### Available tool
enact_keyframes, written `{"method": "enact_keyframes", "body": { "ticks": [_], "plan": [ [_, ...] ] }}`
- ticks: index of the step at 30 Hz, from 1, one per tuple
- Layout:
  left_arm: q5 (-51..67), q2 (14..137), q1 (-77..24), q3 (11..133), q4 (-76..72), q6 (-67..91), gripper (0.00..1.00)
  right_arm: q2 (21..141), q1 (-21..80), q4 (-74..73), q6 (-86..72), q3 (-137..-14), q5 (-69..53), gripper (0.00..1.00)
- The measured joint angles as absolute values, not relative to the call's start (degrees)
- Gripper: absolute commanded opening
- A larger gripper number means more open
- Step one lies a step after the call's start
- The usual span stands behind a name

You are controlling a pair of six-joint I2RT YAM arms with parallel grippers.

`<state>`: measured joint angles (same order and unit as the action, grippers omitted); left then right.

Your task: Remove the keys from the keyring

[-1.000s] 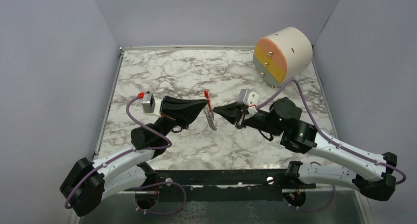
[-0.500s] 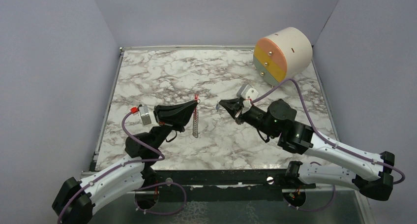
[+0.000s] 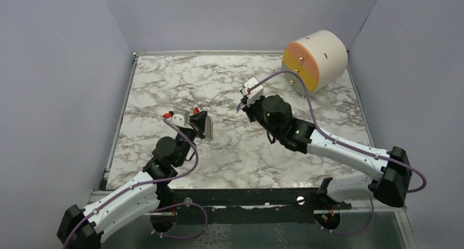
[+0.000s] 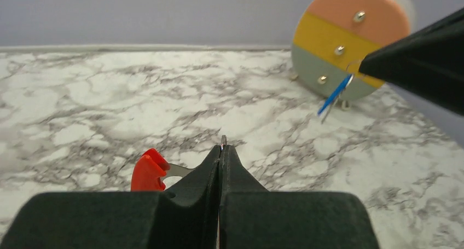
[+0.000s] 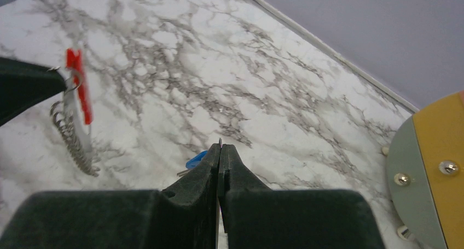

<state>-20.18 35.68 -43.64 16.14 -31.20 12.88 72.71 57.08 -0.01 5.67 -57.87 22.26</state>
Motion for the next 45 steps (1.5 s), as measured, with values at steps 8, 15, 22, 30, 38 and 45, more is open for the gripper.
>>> {"method": "enact_keyframes", "body": {
  "ticks": [8,15,22,30,38,45],
  "plan": [
    [-25.87,49.67,-43.38,21.96,-25.30,10.52,0.00,82.52,44.42,0.08,2.61,-62.98,13.63,0.02],
    [-24.69,61.32,-38.96,26.44,-26.76,9.37,0.00,89.21,37.47,0.10,0.40,-63.16,6.13,0.02],
    [-16.67,71.44,-27.11,28.05,-31.90,10.48,0.00,93.67,35.11,0.99,-0.82,-63.13,1.43,0.02],
    [-6.37,83.99,-20.51,32.91,-39.11,11.92,0.00,100.86,33.28,2.48,-1.76,-63.29,-1.04,0.02],
    [-0.38,99.31,-16.58,39.94,-43.07,12.80,0.00,106.85,32.01,3.09,-2.46,-64.62,-2.50,0.02],
    [3.81,102.87,-15.09,41.93,-43.29,13.76,0.20,110.63,30.37,4.71,-2.76,-68.45,-2.72,0.02]
  ]
}}
